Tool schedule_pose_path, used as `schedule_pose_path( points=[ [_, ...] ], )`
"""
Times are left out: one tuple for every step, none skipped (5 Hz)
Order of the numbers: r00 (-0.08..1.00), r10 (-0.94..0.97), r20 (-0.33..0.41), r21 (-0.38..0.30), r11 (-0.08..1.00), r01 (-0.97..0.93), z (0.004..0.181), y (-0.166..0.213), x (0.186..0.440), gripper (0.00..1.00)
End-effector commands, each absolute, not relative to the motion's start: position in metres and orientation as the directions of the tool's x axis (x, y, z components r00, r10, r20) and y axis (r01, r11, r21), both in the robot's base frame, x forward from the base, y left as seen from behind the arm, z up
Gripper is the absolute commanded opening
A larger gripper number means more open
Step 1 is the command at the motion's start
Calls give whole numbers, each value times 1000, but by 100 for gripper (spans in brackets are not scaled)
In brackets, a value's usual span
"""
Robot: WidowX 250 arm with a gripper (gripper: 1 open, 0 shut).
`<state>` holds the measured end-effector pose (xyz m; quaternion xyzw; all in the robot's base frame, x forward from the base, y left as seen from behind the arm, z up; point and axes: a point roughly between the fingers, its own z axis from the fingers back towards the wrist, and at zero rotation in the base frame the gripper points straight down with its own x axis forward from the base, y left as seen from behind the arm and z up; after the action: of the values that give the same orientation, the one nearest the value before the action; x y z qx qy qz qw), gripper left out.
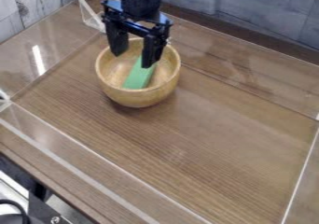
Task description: Move green object from inside the wooden bowl to the table next to it
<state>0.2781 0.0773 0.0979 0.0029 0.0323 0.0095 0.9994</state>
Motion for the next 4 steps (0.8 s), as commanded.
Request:
schedule_pose_path(
  points=[
    [1000,-4,-10,24,1000,5,102,86,283,100],
    [1000,8,-9,26,1000,-8,95,84,285,100],
    [1000,13,-2,24,1000,-13,88,82,286,100],
    [1000,25,-2,26,999,-25,88,74,290,100]
  ],
)
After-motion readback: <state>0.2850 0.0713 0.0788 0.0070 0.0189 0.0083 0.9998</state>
